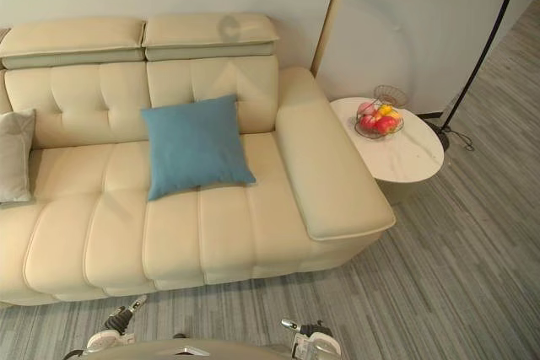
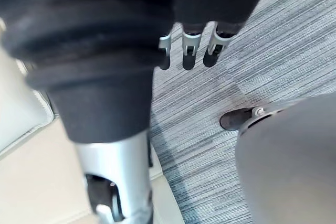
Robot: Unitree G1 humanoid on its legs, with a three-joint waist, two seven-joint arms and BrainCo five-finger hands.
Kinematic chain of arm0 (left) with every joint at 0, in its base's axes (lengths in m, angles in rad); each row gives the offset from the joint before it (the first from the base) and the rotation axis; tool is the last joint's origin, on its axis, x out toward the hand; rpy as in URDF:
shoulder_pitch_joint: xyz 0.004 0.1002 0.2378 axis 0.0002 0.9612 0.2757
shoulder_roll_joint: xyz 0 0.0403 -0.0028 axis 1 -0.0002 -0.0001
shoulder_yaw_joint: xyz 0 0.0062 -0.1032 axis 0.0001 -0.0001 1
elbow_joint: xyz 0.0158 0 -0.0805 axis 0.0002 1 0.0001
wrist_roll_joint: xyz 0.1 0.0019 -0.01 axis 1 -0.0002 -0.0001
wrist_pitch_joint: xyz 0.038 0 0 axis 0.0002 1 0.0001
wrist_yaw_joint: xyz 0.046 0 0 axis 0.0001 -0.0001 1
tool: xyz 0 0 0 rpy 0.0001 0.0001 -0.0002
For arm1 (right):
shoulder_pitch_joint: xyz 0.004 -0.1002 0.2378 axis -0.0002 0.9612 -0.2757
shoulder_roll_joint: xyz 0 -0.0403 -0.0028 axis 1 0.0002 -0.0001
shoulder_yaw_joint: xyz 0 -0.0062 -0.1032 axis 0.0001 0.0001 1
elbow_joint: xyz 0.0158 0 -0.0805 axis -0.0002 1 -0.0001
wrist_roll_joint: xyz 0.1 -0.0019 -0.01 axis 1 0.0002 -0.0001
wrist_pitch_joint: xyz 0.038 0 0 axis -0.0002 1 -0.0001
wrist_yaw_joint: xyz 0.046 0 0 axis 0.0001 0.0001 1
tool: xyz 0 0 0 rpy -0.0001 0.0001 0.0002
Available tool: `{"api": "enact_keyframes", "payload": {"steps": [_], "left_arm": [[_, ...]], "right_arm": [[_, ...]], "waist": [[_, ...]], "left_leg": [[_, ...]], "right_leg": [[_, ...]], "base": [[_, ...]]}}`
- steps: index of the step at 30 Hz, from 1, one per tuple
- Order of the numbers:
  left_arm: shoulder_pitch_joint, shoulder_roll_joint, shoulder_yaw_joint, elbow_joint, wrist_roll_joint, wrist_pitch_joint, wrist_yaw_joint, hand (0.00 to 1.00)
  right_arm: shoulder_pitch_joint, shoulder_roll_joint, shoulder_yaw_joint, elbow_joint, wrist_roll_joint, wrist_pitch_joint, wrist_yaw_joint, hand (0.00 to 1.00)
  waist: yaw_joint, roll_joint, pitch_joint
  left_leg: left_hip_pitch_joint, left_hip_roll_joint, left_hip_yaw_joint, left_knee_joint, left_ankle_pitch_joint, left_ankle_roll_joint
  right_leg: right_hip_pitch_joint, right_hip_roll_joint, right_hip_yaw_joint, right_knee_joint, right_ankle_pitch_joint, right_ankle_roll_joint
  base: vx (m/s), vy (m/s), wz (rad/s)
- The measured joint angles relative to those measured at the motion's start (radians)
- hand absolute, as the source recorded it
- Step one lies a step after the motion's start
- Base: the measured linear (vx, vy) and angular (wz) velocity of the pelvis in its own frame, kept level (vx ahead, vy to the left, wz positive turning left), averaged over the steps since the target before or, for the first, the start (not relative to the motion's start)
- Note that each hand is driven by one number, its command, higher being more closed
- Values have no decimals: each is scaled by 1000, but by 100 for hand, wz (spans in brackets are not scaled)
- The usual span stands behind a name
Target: Pick up cushions and gather them together orderly.
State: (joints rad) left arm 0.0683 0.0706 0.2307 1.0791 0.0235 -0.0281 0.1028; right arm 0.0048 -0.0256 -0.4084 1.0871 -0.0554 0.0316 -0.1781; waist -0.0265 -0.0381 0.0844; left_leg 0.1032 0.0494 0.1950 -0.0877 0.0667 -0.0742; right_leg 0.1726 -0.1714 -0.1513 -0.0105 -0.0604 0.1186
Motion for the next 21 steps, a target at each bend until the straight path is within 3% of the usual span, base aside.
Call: {"api": "enact_keyframes", "payload": {"steps": [16, 21], "left_arm": [[-10, 7, -62, 4, 0, 9, -22, 0], [-17, 8, -74, 4, 0, 10, -22, 0]], "right_arm": [[0, -22, 0, -1, 21, 16, 6, 0], [1, -25, 0, -6, 30, 16, 4, 0]], "waist": [[-12, 22, 14], [-9, 31, 29]], "left_leg": [[8, 17, 61, 6, -10, -13], [22, 38, 121, 7, -16, -21]], "right_leg": [[-15, 7, 12, -11, 13, 17], [-43, 26, 69, -9, 30, 12]], "base": [[-2, -20, -8], [-41, -22, -39]]}}
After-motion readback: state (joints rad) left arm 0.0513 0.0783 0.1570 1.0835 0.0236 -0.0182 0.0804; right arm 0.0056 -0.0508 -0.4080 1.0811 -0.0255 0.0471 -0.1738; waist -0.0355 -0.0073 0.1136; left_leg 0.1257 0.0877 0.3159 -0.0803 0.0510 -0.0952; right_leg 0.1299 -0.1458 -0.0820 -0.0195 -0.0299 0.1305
